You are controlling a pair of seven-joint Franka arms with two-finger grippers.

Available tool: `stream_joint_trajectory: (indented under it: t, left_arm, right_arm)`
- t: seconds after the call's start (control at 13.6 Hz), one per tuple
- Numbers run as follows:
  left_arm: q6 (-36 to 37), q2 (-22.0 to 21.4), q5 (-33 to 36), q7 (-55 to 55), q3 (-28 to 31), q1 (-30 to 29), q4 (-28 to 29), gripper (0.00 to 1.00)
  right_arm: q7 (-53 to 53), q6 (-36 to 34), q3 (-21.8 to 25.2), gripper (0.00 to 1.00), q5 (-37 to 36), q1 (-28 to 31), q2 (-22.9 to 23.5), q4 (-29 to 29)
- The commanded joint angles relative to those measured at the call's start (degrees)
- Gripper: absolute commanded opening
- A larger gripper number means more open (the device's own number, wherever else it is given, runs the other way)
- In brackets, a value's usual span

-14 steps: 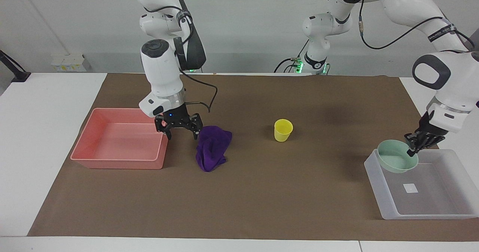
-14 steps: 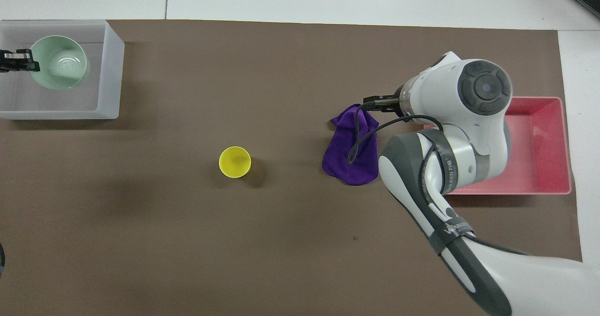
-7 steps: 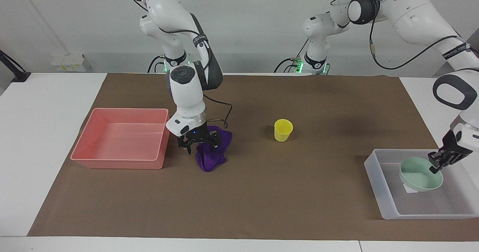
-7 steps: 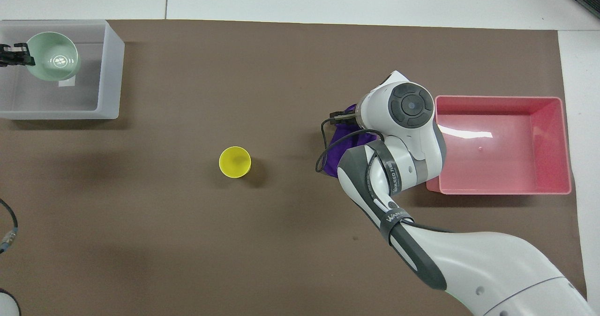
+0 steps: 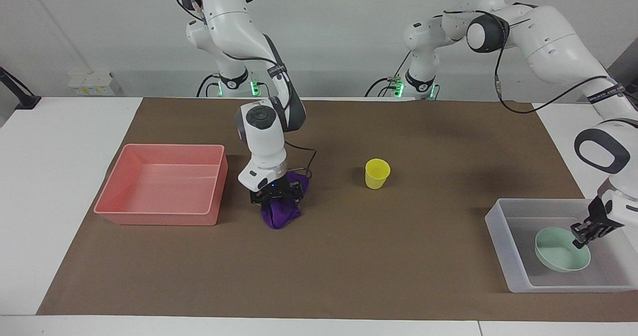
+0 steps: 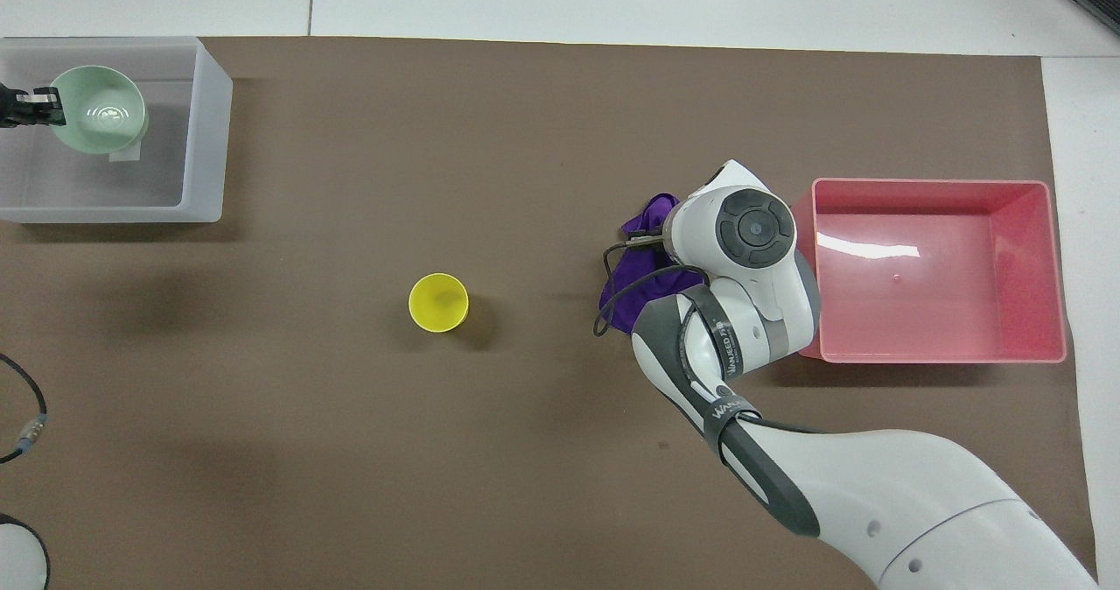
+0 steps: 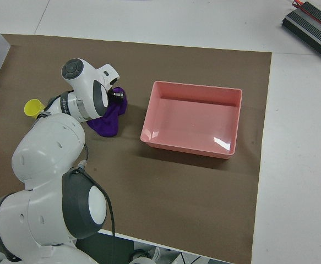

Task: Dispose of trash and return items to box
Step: 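Drop the cloth into the pink box while the left gripper reaches the cup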

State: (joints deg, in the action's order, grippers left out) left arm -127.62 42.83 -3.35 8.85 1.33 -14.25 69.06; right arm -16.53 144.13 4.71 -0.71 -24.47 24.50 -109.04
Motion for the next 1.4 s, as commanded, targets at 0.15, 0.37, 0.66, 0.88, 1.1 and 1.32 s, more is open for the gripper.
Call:
stream_joint_trajectory:
  t: [0.15, 0.37, 0.66, 0.88, 1.1, 1.32]
  left_arm:
    - [-5.26, 0.15, 1.50, 0.20, -0.19, -0.26, 2.73, 0.50]
    - [-5.45, -0.47, 1.76, 0.38, -0.19, -0.08, 3.80, 0.77]
    - [-3.17, -5.72, 2.03, 0.64, -0.28, 1.94, 4.93, 1.00]
    - [3.24, -16.07, 1.94, 2.66, -0.63, 3.51, 11.50, 1.00]
    - [4.48, -28.56, 1.94, 2.05, -0.45, 8.69, 24.85, 1.00]
    - [7.39, -39.99, 1.85, 0.13, -0.54, 14.05, 38.56, 1.00]
  right_arm:
    - [-1.76, -6.83, -0.23, 0.00, -0.52, 0.56, -3.74, 0.76]
    - [-1.93, -11.40, 0.04, 0.00, -0.17, 0.74, -8.31, 1.55]
    - [-1.93, -20.10, 0.57, 0.00, -0.08, 1.87, -15.35, 4.09]
    - [-1.84, -25.64, 0.65, 0.00, -1.04, 4.15, -17.81, 8.30]
    - [0.25, -30.65, 0.65, 0.00, -1.66, 7.93, -19.58, 11.82]
    - [7.79, -30.84, 0.48, 0.00, -1.67, 14.51, -20.37, 11.75]
